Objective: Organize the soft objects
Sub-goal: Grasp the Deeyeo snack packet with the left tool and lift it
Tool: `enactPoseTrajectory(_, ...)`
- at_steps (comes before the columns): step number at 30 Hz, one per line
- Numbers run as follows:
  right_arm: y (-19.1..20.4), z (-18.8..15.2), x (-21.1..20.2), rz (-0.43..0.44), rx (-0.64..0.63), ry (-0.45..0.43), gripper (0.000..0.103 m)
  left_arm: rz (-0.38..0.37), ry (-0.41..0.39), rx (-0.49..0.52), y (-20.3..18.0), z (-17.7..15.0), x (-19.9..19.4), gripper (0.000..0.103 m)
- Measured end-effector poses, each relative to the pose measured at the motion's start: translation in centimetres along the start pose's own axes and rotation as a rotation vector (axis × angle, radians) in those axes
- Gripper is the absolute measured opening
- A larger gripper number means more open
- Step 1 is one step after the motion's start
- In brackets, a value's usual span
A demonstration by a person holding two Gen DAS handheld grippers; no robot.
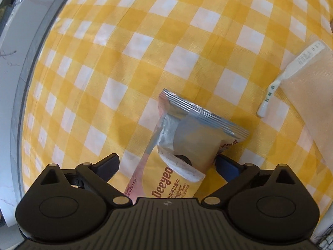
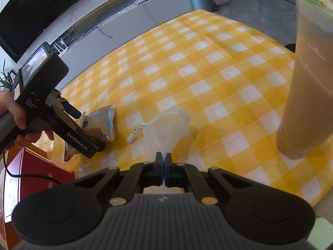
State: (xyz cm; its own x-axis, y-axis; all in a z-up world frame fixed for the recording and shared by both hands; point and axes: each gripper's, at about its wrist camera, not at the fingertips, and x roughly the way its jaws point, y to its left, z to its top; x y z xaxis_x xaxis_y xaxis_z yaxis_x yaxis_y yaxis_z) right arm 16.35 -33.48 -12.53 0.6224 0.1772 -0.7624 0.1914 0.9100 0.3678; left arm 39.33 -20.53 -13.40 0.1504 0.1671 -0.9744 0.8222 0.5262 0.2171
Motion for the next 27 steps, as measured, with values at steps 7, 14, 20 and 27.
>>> enactPoseTrajectory(7, -0.4, 0.0, 0.1, -0.043, -0.002, -0.001, 0.000, -0.061, 0.000, -0.001, 0.1, 0.0, -0.4, 0.083)
enactPoseTrajectory(14, -1.0, 0.1, 0.0, -0.077, -0.015, -0.008, 0.000, -0.031, 0.026, -0.082, -0.9, 0.1, -0.8, 0.071)
enactPoseTrajectory(20, -0.9, -0.1, 0.0, -0.080, -0.031, 0.001, 0.000, 0.062, 0.019, -0.203, -2.6, -0.3, -1.2, 0.063)
enactPoseTrajectory(27, -0.1, 0.0, -0.1, -0.039, -0.057, 0.000, 0.000, 0.109, -0.134, -0.297, -4.7, -2.7, -4.9, 0.062)
